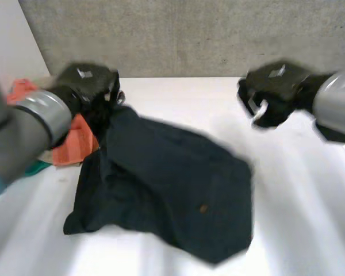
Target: Fold the laundry.
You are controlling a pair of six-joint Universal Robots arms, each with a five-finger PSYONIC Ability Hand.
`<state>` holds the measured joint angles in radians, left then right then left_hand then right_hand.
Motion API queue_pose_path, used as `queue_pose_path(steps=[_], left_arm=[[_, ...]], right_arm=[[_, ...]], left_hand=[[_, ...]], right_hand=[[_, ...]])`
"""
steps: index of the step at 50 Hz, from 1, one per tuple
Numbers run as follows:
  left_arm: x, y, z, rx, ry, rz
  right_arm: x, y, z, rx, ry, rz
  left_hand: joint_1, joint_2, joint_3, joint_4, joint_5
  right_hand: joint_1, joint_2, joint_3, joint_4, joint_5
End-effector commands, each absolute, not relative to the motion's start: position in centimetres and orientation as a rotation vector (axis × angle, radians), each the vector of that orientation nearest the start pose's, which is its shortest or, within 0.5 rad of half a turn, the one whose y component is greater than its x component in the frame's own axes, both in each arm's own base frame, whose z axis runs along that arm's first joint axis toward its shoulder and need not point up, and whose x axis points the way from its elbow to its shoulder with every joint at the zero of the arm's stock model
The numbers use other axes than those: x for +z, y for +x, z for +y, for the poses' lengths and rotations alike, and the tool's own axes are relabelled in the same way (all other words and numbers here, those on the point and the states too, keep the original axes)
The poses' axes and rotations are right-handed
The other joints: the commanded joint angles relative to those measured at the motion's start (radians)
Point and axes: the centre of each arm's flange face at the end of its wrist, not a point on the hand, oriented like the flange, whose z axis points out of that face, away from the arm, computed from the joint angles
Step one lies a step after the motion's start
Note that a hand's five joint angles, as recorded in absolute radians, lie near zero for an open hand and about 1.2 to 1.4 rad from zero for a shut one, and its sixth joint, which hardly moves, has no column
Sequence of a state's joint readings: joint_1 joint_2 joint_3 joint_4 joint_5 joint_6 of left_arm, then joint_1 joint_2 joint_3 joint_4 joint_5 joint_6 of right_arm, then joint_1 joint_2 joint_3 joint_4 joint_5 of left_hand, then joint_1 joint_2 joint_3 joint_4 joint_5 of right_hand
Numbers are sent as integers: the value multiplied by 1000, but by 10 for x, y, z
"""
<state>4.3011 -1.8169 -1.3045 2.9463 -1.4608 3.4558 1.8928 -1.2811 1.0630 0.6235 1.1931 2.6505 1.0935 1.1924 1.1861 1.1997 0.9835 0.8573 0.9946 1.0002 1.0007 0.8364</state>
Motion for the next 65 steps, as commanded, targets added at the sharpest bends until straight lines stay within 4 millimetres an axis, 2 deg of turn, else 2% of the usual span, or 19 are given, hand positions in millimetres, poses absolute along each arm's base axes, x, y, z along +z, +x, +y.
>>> queue_pose_path(steps=[1,6,9,14,17,23,27,33,40,44,45,47,52,56,57,60,61,64,65], left_arm=[[219,-274,-298,-1837,1057,2462],[211,-273,-291,-1795,1071,2491],[221,-270,-283,-1817,1068,2478],[243,-263,-266,-1880,1057,2436],[264,-260,-252,-1953,1053,2385],[297,-255,-222,-2084,1060,2288],[294,-253,-216,-2069,1070,2299],[283,-254,-216,-2022,1086,2333],[283,-255,-220,-2022,1087,2327],[289,-255,-220,-2048,1094,2291],[290,-255,-220,-2052,1096,2283],[289,-256,-223,-2047,1110,2271],[284,-261,-236,-2034,1143,2219],[285,-272,-267,-2075,1168,2080],[294,-278,-282,-2139,1156,1976],[322,-288,-307,-2308,1083,1760],[347,-294,-320,-2432,1014,1579],[389,-300,-331,-2614,881,1307],[414,-300,-333,-2708,795,1136]], right_arm=[[242,276,-284,-1290,-1099,2271],[235,274,-296,-1272,-1031,2298],[225,276,-301,-1220,-975,2323],[215,278,-301,-1133,-896,2338],[208,283,-302,-1078,-839,2322],[195,303,-298,-872,-718,2179],[187,311,-292,-773,-694,2131],[176,321,-282,-726,-715,2131],[147,331,-275,-632,-731,2150],[145,336,-272,-616,-746,2133],[148,336,-272,-624,-753,2123],[152,337,-272,-637,-760,2109],[186,339,-290,-876,-808,2049],[228,336,-317,-1301,-842,1982],[253,333,-327,-1520,-844,1920],[291,329,-341,-1846,-822,1803],[316,326,-348,-2056,-789,1700],[354,323,-350,-2326,-730,1508],[376,321,-350,-2462,-692,1396]], left_hand=[[303,204,210,197,238],[303,204,210,197,238],[303,204,210,197,238],[303,204,210,197,238],[303,204,210,197,238],[303,204,210,197,238],[303,204,210,197,238],[303,204,210,197,238],[303,204,210,197,238],[303,204,210,197,238],[303,204,210,197,238],[303,204,210,197,238],[303,204,210,197,238],[303,204,210,197,238],[303,204,210,197,238],[303,204,210,197,238],[303,204,210,197,238],[303,204,210,197,238],[303,204,210,197,238]], right_hand=[[-208,-345,-350,-351,-361],[-432,-569,-575,-575,-585],[-441,-578,-583,-584,-594],[-511,-648,-654,-654,-664],[-511,-648,-654,-654,-665],[-508,-645,-651,-652,-662],[-505,-642,-648,-649,-659],[-493,-631,-636,-637,-647],[-479,-616,-622,-622,-633],[-130,-268,-273,-274,-284],[155,18,13,12,2],[537,400,394,394,384],[539,402,396,396,385],[539,402,396,396,385],[539,402,396,396,385],[539,402,396,396,385],[539,402,396,396,385],[539,402,396,396,385],[539,402,396,396,385]])
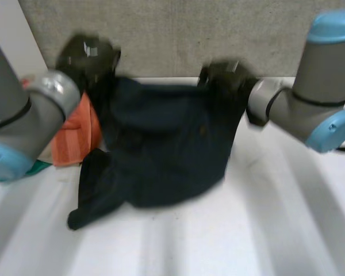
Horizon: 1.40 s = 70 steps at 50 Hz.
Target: Fold the laundry.
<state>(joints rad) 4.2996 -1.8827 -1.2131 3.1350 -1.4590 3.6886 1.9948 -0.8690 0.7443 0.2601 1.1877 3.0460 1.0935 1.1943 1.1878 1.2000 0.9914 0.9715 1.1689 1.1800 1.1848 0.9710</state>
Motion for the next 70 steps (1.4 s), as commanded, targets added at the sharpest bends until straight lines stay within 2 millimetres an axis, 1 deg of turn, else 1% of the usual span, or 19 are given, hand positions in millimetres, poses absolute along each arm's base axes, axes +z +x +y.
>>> queue_pose_path(steps=[1,4,6,11,15,19,20,24,29,31,34,36,41,46,53,57,61,63,70], left_arm=[[424,-301,-333,-2745,756,1061],[452,-306,-325,-2865,694,841],[453,-308,-323,-2890,717,827],[420,-309,-326,-2900,800,1027],[376,-311,-327,-2845,891,1227],[317,-309,-322,-2714,1004,1467],[290,-308,-317,-2642,1048,1579],[232,-300,-298,-2444,1156,1841],[181,-291,-274,-2208,1285,2025],[176,-289,-269,-2164,1312,2030],[173,-286,-261,-2096,1364,2031],[180,-284,-255,-2063,1390,2035],[199,-277,-244,-2035,1374,2074],[202,-268,-233,-1967,1327,2150],[205,-248,-207,-1958,1005,2404],[198,-250,-185,-1910,924,2612],[184,-253,-168,-1783,948,2732],[174,-256,-173,-1757,956,2745],[172,-263,-212,-1942,864,2637]], right_arm=[[386,320,-348,-2516,-674,1343],[408,318,-342,-2627,-663,1218],[411,319,-338,-2641,-680,1213],[388,320,-338,-2589,-720,1303],[360,318,-333,-2507,-769,1426],[314,314,-324,-2358,-842,1615],[291,312,-319,-2280,-882,1709],[233,304,-300,-2054,-1025,1941],[178,294,-278,-1834,-1221,2117],[169,290,-272,-1795,-1266,2146],[162,287,-268,-1763,-1278,2169],[160,285,-264,-1744,-1275,2184],[174,278,-259,-1780,-1248,2183],[173,274,-254,-1747,-1163,2220],[173,252,-269,-1633,-793,2334],[172,251,-270,-1626,-781,2340],[170,253,-266,-1606,-788,2337],[170,253,-266,-1605,-788,2338],[168,254,-263,-1592,-804,2335]], left_hand=[[303,202,209,196,230],[303,202,209,196,230],[303,202,209,196,230],[303,202,209,196,230],[303,202,209,196,230],[303,202,209,196,230],[303,202,209,196,230],[303,202,209,196,230],[303,202,209,196,230],[294,194,200,188,222],[-276,-377,-371,-383,-349],[-489,-589,-583,-595,-561],[-665,-766,-760,-772,-738],[-672,-772,-766,-778,-744],[-581,-682,-675,-687,-653],[-246,-347,-341,-353,-319],[-339,-440,-433,-446,-412],[-515,-616,-610,-622,-588],[-578,-678,-672,-684,-650]], right_hand=[[425,227,216,211,251],[425,227,216,211,251],[425,227,216,211,251],[425,227,216,211,251],[425,227,216,211,251],[425,227,216,211,251],[425,227,216,211,251],[425,227,216,211,251],[425,227,216,211,251],[425,227,216,211,251],[425,227,216,211,251],[425,227,216,211,251],[425,227,216,211,251],[425,227,216,211,251],[425,227,216,211,251],[425,227,216,211,251],[425,227,216,211,251],[425,227,216,211,251],[425,227,216,211,251]])
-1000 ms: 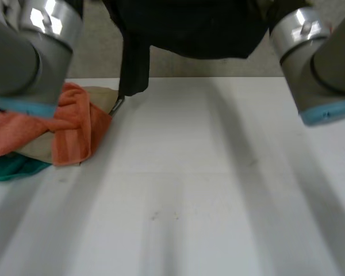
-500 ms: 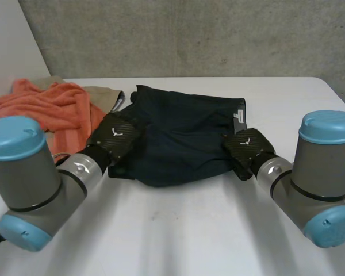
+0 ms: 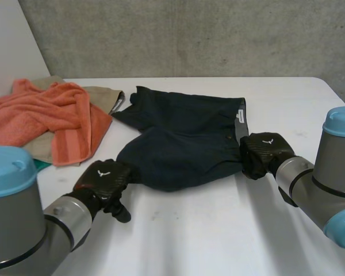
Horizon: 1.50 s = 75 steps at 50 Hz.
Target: Fold the laundry.
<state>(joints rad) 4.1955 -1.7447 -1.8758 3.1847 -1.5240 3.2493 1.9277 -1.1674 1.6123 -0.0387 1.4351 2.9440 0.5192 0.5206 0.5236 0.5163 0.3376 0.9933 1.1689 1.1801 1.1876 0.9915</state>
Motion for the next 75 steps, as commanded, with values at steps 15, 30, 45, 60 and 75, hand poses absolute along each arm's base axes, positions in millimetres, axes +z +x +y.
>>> queue_pose_path(steps=[15,30,45,60,75], left_arm=[[155,-294,-271,-2075,1027,2313],[145,-326,-295,-2128,1107,2226],[131,-332,-315,-2119,1056,2189],[137,-318,-320,-2133,988,2158],[168,-310,-296,-2080,1021,2194]], right_arm=[[165,256,-260,-1563,-836,2311],[162,256,-261,-1557,-842,2315],[165,253,-268,-1606,-867,2320],[163,252,-268,-1621,-952,2329],[183,251,-266,-1618,-1103,2334]], left_hand=[[6,4,1,8,13],[149,148,145,152,156],[358,356,353,361,365],[340,339,336,343,347],[877,876,873,880,884]], right_hand=[[403,227,216,209,230],[403,227,216,209,230],[403,227,216,209,230],[403,227,216,209,230],[403,227,216,209,230]])
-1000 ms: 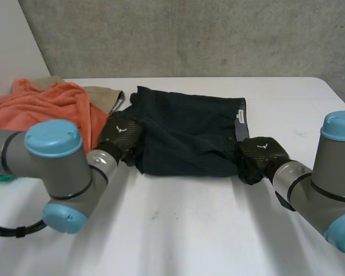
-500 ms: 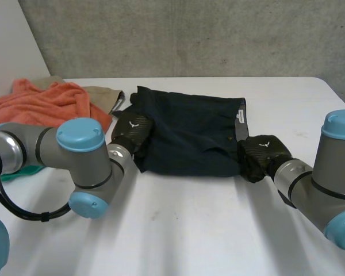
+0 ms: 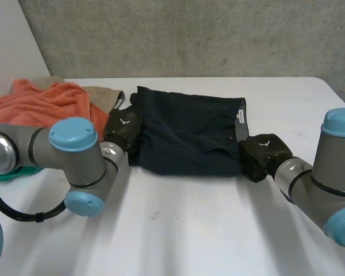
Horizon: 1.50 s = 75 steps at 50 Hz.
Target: Fold the laundry.
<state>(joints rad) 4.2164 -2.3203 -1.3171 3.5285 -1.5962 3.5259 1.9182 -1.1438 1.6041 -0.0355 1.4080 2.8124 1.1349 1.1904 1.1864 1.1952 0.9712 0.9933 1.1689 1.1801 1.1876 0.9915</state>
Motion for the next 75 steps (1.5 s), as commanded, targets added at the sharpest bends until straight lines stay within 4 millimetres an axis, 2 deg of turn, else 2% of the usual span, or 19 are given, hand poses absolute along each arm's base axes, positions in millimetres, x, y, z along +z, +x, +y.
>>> queue_pose_path(steps=[1,4,9,12,17,20,25,28,32,35,41,51,56,57,58,64,68,72,75], left_arm=[[183,-302,-283,-2046,1037,2221],[207,-291,-260,-2002,1060,2250],[237,-262,-196,-1785,1238,2332],[237,-252,-174,-1657,1369,2346],[211,-240,-137,-1349,1610,2429],[206,-240,-141,-1335,1597,2442],[190,-255,-177,-1411,1548,2409],[195,-260,-189,-1500,1517,2362],[208,-267,-204,-1633,1465,2300],[221,-270,-217,-1738,1387,2290],[252,-283,-244,-2030,1158,2298],[235,-278,-268,-1952,1057,2305],[233,-272,-272,-1934,1029,2316],[233,-270,-273,-1932,1023,2317],[233,-268,-272,-1923,1017,2324],[226,-261,-250,-1811,1073,2394],[223,-247,-210,-1617,1156,2519],[217,-238,-167,-1406,1333,2605],[212,-235,-142,-1301,1477,2623]], right_arm=[[196,249,-261,-1628,-1183,2329],[212,245,-250,-1610,-1319,2331],[232,230,-232,-1481,-1566,2372],[232,223,-222,-1383,-1645,2394],[218,215,-203,-1158,-1747,2423],[213,216,-202,-1146,-1762,2414],[213,226,-233,-1424,-1654,2383],[214,229,-252,-1610,-1394,2383],[210,231,-259,-1660,-1101,2366],[203,234,-252,-1591,-1056,2357],[178,235,-229,-1435,-1251,2258],[151,232,-240,-1334,-1262,2282],[140,235,-256,-1437,-1270,2281],[137,234,-262,-1475,-1269,2306],[138,234,-266,-1504,-1264,2316],[148,224,-275,-1624,-1263,2384],[183,218,-255,-1658,-1402,2356],[196,207,-213,-1350,-1651,2408],[196,196,-200,-1154,-1715,2461]], left_hand=[[261,206,210,201,251],[261,206,210,201,251],[261,206,210,201,251],[261,206,210,201,251],[261,206,210,201,251],[261,206,210,201,251],[261,206,210,201,251],[261,206,210,201,251],[261,206,210,201,251],[261,206,210,201,251],[261,206,210,201,251],[261,206,210,201,251],[261,206,210,201,251],[261,206,210,201,251],[261,206,210,201,251],[261,206,210,201,251],[261,206,210,201,251],[261,206,210,201,251],[261,206,210,201,251]], right_hand=[[403,227,216,209,230],[403,227,216,209,230],[403,227,216,209,230],[403,227,216,209,230],[403,227,216,209,230],[403,227,216,209,230],[403,227,216,209,230],[-234,-410,-421,-429,-407],[-546,-721,-732,-740,-718],[-530,-705,-716,-724,-702],[-524,-699,-710,-718,-696],[-518,-694,-705,-712,-691],[-208,-383,-394,-402,-380],[250,74,63,55,77],[401,226,215,207,229],[403,227,216,209,230],[403,227,216,209,230],[403,227,216,209,230],[403,227,216,209,230]])
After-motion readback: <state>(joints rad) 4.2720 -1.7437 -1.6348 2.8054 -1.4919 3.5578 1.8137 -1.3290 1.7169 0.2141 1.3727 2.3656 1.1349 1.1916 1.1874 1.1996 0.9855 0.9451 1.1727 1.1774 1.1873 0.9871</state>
